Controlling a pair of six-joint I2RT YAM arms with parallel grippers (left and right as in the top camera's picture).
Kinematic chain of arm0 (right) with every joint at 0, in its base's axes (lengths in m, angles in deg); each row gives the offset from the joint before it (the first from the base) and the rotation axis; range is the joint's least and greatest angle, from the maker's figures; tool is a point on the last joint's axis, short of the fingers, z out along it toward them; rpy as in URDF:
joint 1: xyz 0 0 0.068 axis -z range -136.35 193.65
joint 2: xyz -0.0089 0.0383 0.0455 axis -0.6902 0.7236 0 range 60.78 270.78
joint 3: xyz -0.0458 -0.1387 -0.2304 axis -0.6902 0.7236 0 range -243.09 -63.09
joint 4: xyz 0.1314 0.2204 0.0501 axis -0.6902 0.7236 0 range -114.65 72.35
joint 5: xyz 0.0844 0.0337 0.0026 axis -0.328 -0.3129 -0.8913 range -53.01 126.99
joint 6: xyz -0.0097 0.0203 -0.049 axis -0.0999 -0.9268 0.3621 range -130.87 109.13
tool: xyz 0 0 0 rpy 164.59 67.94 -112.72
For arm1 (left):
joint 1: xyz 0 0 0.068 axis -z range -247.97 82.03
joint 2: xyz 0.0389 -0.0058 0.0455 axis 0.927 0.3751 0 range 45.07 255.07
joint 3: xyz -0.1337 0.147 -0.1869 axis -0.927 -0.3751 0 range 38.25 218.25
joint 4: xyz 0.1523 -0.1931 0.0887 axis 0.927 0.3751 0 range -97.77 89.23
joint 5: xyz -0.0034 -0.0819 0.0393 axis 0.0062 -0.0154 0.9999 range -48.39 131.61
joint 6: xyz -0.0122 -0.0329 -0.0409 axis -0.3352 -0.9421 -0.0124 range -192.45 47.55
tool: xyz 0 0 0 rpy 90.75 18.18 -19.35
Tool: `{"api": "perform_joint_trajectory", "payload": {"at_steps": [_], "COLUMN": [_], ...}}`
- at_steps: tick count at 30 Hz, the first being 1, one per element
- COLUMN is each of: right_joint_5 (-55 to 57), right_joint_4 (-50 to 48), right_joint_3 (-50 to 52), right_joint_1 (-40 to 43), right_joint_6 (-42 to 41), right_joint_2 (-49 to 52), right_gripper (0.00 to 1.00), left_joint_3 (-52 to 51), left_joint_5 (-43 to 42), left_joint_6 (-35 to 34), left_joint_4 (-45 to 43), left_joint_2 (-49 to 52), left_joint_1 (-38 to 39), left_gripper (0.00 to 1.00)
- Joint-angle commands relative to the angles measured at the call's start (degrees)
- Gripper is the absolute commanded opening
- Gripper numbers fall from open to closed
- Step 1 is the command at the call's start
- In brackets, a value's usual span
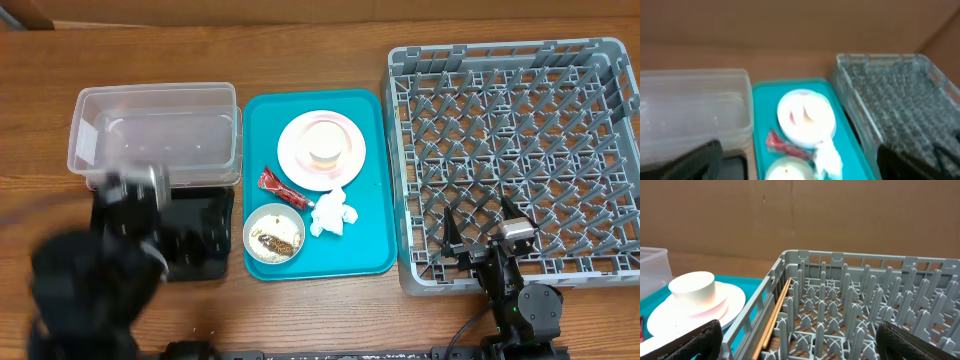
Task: Sort waste into correct bins and load items into the dishwasher
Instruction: 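Move the left gripper over the teal tray to the red wrapper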
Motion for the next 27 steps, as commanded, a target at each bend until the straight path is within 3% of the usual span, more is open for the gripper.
{"api": "perform_joint_trajectory", "payload": {"at_steps": [1, 6, 9, 10, 13, 14, 20, 27], "right_joint_5": [-0.1, -0.1, -0.1, -0.1, -0.1, -0.1, -0.1, -0.1], "right_joint_4": [-0.4, -0.4, -0.4, -0.4, -0.4, -0.4, -0.4, -0.4], "right_joint_3": [0.6, 0.6, 0.6, 0.6, 0.6, 0.6, 0.6, 0.6], "right_joint_1": [0.2, 0.2, 0.2, 0.2, 0.2, 0.2, 0.2, 0.2], "right_joint_6": [0.0, 0.0, 0.0, 0.0, 0.0, 0.0, 0.0, 0.0], "right_joint_2": [-0.7, -0.7, -0.7, -0.7, -0.7, -0.7, -0.7, -0.7], "right_gripper": [1.0, 1.0, 1.0, 1.0, 1.0, 1.0, 1.0, 1.0], "left_joint_3": [14.3, 25.6, 25.8, 25.7, 25.0, 24.5, 20.6, 15.6], "left_joint_5": [-7.2, -20.1, -21.7, -21.2, -17.1, -14.6, 3.2, 6.6], "left_joint_6": [0.0, -0.8, -0.8, -0.8, -3.0, -4.8, -12.9, -17.7], "left_joint_4": [9.6, 20.2, 21.7, 22.1, 23.9, 24.3, 23.0, 15.6], "left_joint_2": [13.5, 27.9, 33.4, 35.3, 39.5, 40.7, 45.8, 49.8], "left_joint_1": [0.4, 0.4, 0.4, 0.4, 0.7, 1.2, 8.9, 17.2], "left_gripper": [1.0, 1.0, 1.0, 0.88, 0.1, 0.04, 0.04, 0.07]}}
